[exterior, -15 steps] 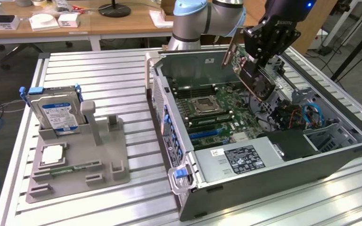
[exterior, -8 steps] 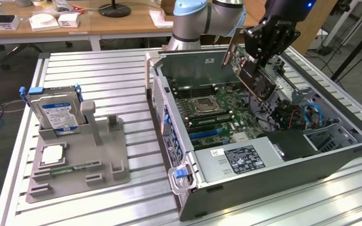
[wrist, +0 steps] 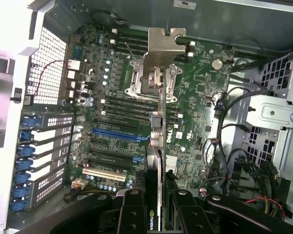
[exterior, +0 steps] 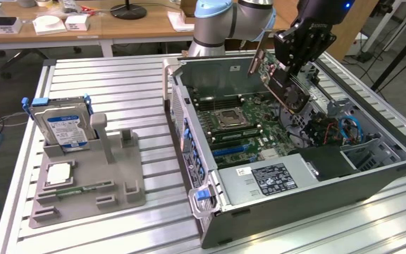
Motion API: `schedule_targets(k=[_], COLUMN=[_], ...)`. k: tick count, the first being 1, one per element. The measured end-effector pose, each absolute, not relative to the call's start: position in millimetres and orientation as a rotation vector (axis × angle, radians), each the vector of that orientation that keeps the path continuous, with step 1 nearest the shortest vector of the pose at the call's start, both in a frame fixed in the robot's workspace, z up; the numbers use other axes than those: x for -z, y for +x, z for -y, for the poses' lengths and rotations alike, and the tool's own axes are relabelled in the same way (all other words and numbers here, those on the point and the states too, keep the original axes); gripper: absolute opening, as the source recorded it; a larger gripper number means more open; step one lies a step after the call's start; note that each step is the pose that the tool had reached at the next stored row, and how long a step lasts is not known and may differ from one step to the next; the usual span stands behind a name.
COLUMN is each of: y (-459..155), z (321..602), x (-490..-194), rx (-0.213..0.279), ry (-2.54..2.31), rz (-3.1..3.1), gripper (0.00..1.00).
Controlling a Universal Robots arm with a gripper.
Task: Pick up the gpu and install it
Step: 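Insert the gpu into the slot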
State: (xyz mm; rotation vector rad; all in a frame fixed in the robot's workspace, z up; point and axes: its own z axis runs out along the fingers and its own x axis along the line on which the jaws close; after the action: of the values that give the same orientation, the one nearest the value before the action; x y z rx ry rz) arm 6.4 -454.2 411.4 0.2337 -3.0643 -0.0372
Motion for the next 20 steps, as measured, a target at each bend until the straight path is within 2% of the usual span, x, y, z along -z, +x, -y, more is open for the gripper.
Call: schedule_targets(k=[20], y=[6.4], z=[454.2], x=[-411.3], rx=[0.034], ry=[0.319], rz=[3.056], gripper=[0.26])
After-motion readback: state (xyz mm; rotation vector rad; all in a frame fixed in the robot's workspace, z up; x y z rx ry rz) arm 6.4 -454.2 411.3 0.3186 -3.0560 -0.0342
